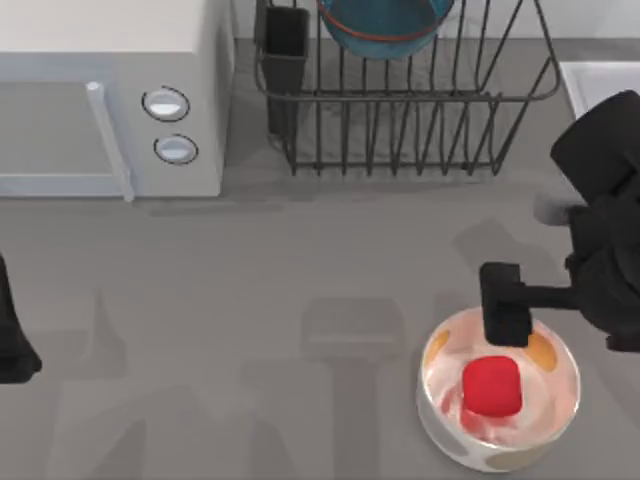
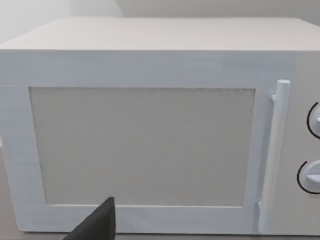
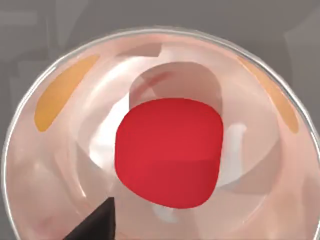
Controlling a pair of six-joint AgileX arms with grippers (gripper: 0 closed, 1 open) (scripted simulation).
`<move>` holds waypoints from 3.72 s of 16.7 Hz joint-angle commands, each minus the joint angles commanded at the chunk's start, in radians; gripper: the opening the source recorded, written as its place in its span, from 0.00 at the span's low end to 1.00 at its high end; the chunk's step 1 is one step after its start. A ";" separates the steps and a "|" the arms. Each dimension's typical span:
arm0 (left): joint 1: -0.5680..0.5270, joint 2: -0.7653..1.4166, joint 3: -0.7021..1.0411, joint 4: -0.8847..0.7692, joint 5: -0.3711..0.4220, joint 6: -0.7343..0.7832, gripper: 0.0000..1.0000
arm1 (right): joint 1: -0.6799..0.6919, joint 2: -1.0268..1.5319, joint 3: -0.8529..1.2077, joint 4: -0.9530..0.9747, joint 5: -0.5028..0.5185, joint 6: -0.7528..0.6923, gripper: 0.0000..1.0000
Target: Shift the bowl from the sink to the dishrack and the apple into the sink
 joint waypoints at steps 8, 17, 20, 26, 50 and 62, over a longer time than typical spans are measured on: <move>0.000 0.000 0.000 0.000 0.000 0.000 1.00 | 0.104 0.252 0.204 -0.168 0.011 0.103 1.00; 0.000 0.000 0.000 0.000 0.000 0.000 1.00 | 0.102 0.319 0.114 -0.008 0.010 0.104 1.00; 0.000 0.000 0.000 0.000 0.000 0.000 1.00 | 0.105 0.386 0.034 0.145 0.008 0.106 1.00; 0.000 0.000 0.000 0.000 0.000 0.000 1.00 | 0.107 0.451 -0.043 0.278 0.011 0.109 1.00; 0.000 0.000 0.000 0.000 0.000 0.000 1.00 | 0.129 0.335 -0.017 0.204 0.016 0.153 0.00; 0.000 0.000 0.000 0.000 0.000 0.000 1.00 | 0.126 0.204 0.247 -0.194 0.015 0.148 0.00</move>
